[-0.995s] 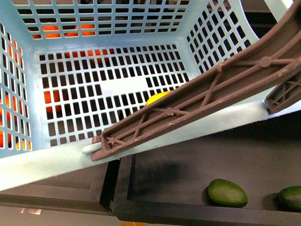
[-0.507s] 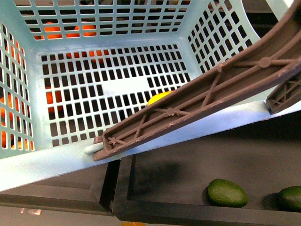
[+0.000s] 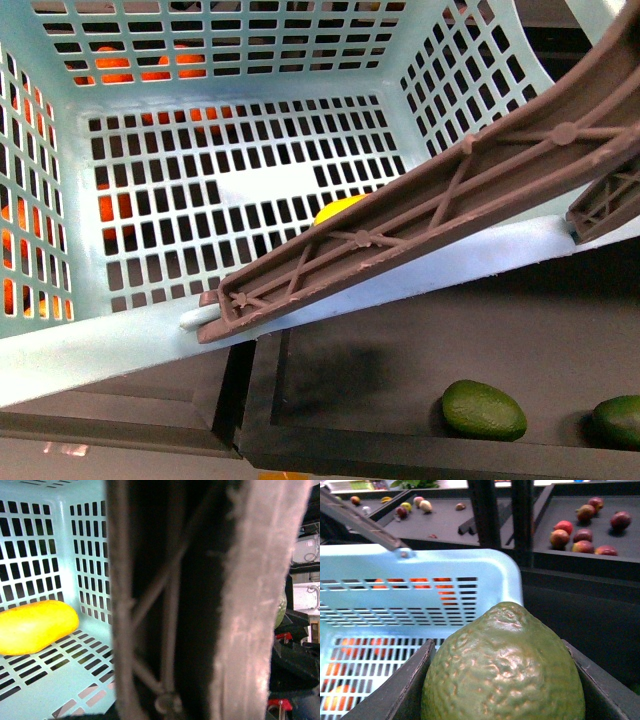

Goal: Pick mango and avocado into basket

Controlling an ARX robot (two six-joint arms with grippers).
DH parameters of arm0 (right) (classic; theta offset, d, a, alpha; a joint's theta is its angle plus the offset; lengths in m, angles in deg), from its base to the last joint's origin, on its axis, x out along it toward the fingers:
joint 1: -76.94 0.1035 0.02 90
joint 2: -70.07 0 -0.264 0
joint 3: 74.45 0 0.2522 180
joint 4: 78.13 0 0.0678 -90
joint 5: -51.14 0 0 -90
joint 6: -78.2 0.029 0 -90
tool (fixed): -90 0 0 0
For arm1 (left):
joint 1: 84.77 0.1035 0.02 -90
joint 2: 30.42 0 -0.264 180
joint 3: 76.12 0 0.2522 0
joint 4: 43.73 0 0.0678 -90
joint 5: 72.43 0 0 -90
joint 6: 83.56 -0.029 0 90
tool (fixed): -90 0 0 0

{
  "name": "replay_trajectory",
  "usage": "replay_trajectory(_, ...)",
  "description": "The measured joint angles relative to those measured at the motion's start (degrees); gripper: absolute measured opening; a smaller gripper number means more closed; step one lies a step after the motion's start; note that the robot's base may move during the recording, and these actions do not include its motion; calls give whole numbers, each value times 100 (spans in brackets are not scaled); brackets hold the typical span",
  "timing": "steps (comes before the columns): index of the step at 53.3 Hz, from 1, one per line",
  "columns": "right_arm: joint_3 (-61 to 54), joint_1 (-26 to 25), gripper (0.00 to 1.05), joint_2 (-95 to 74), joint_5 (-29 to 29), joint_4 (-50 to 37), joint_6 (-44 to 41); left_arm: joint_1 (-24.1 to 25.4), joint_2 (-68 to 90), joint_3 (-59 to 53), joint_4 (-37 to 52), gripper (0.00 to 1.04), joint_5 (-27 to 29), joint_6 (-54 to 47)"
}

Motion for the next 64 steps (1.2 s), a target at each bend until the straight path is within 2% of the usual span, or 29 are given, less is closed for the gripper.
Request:
replay_trajectory(7, 0, 415, 64, -140, 168, -87, 39, 0, 0, 0, 0, 13, 4, -2)
replay_trajectory(18, 2, 708, 64, -313, 299, -103, 85, 0, 0, 0, 0, 13, 7, -2)
replay_trajectory(34, 2, 754, 98, -365, 302, -101, 116, 0, 0, 0, 0, 13, 2, 0)
replay_trajectory(43, 2, 431, 96, -282, 433, 4, 140, 0, 0, 0, 0, 13, 2, 2)
replay_trajectory(61, -332, -372, 96, 498, 1666, 522, -356, 9, 0, 0, 0, 13, -4, 0)
replay_trajectory(64, -476, -494, 92, 595, 1657, 219, -354, 9, 0, 0, 0, 13, -15, 4)
